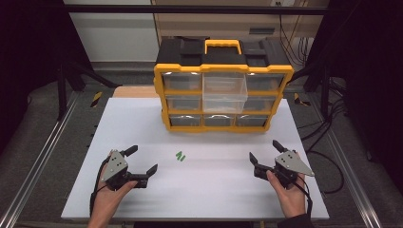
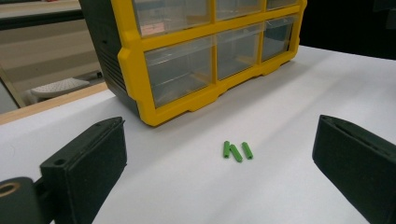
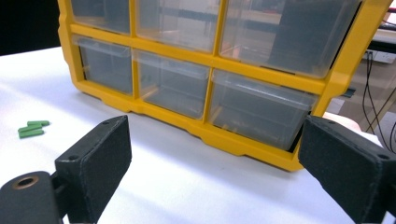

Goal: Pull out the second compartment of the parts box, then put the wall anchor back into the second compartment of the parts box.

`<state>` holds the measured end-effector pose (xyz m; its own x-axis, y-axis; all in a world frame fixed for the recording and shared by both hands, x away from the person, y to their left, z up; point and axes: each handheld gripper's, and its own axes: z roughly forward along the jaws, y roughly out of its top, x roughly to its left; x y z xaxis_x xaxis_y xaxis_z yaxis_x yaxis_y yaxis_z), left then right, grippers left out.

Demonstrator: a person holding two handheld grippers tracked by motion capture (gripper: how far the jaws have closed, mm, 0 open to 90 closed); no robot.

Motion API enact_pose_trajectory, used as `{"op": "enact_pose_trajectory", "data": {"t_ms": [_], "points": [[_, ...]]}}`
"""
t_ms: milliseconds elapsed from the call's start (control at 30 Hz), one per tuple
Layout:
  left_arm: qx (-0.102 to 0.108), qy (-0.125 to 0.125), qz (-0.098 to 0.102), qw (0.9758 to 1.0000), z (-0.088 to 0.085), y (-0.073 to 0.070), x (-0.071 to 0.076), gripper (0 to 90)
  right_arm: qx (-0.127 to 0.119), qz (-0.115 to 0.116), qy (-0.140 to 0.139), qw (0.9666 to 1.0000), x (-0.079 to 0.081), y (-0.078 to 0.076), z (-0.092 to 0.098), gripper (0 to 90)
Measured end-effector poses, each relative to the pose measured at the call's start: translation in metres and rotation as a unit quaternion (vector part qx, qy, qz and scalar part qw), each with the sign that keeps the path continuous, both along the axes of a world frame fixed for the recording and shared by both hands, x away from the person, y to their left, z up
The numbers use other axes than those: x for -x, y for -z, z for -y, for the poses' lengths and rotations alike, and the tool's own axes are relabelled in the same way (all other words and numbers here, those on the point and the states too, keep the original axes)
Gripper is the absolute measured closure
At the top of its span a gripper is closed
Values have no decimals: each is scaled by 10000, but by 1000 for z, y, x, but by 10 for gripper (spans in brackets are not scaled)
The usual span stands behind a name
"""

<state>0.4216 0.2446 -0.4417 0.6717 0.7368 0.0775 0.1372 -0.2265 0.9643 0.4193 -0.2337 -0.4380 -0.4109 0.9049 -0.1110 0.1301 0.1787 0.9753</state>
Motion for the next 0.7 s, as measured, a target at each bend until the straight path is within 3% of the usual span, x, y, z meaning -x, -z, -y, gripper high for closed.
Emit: {"op": "enact_pose_trajectory", "data": {"t_ms": [433,700], "points": [[-271,-122,-364,9989,2,-5,0,50,60,-112,-49,9999,-1,5,1,80],[-424,-75,-608,9972,14,3,-5,53,89,-147,-200,9997,-1,8,-1,86]]}}
